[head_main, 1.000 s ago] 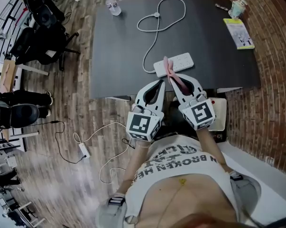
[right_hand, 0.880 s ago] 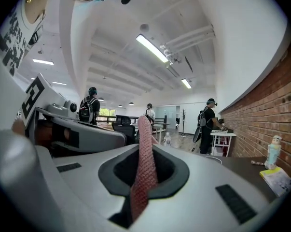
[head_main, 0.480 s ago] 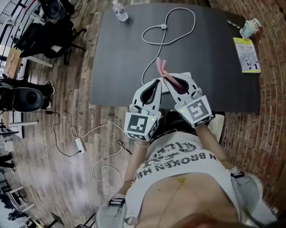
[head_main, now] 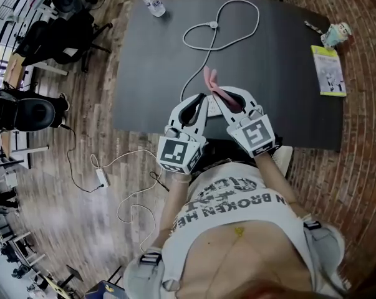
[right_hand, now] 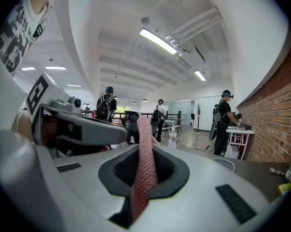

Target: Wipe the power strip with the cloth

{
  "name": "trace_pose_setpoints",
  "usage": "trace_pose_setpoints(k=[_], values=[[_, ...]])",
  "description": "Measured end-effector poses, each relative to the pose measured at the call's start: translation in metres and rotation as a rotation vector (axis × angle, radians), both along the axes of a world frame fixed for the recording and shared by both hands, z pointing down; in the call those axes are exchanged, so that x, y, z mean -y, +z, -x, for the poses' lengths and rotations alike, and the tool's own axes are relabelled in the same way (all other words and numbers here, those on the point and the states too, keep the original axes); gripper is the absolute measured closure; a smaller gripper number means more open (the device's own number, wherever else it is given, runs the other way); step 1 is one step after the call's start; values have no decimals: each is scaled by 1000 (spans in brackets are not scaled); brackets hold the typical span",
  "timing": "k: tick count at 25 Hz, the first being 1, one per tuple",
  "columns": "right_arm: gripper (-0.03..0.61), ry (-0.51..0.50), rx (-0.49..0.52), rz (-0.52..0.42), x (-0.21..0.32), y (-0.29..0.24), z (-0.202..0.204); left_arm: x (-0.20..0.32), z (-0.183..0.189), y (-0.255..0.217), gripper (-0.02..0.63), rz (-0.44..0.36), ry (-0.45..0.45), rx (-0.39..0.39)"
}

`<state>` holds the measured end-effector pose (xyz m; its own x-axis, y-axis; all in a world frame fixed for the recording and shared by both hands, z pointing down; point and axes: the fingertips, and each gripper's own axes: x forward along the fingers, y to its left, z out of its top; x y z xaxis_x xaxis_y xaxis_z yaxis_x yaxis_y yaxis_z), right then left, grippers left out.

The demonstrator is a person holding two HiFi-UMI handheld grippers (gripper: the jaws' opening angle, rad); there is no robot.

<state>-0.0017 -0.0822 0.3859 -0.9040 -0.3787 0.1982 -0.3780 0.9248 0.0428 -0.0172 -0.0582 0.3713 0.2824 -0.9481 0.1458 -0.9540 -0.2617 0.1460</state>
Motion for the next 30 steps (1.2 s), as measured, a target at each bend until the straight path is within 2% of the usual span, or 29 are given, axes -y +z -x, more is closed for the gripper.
trace_pose_setpoints(k=[6, 14, 19, 21, 26, 30], values=[[561, 39, -57, 42, 7, 26, 8, 4, 26, 24, 612, 31, 18, -19], [561, 107, -150, 106, 13, 69, 30, 5, 52, 89, 611, 180, 125, -26], [561, 123, -211, 162, 15, 101, 42, 1, 55, 133, 540, 289, 215, -22], [561, 123, -232, 188, 15, 114, 46, -1, 55, 152, 523, 341, 256, 1], [561, 111, -315, 229, 15, 151, 52, -10, 47, 206, 433, 504, 364, 74], [561, 97, -371, 273, 12, 174, 58, -19, 37, 249, 365, 591, 458, 198]])
